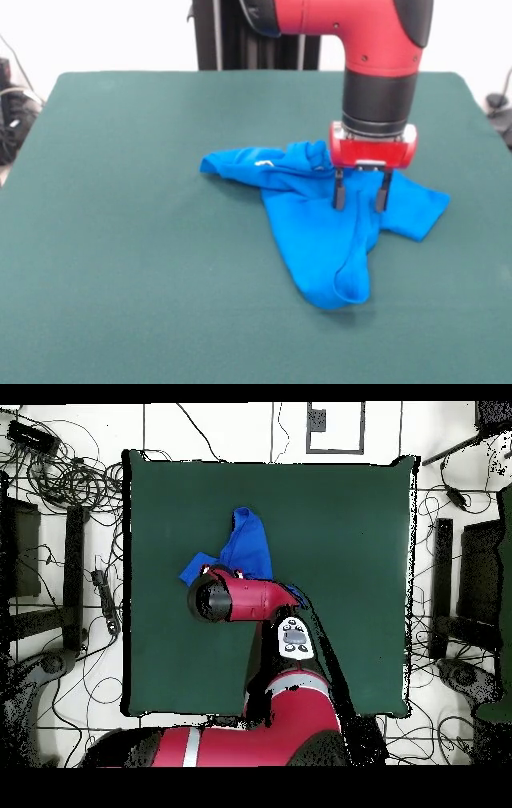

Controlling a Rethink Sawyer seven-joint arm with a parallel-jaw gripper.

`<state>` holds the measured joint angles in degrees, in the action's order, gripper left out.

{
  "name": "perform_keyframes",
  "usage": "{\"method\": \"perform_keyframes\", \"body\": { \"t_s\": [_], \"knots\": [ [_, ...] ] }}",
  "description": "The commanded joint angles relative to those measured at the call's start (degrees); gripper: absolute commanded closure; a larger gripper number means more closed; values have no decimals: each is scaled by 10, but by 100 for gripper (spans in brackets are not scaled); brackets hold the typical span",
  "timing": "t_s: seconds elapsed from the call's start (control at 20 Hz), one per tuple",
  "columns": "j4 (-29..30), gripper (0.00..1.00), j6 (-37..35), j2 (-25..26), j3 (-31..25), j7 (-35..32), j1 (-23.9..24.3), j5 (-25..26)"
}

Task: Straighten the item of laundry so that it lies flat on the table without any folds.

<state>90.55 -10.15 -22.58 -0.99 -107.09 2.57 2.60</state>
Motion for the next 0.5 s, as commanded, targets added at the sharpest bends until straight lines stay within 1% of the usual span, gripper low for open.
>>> {"method": "perform_keyframes", "body": {
  "t_s": [0.05, 0.3, 0.5],
  "knots": [
    [35, 0, 28, 54, -63, -87, -5, -4],
    [22, 0, 33, 67, -51, -91, -11, -10],
    [14, 0, 37, 77, -50, -83, -6, -6]
  ]
}}
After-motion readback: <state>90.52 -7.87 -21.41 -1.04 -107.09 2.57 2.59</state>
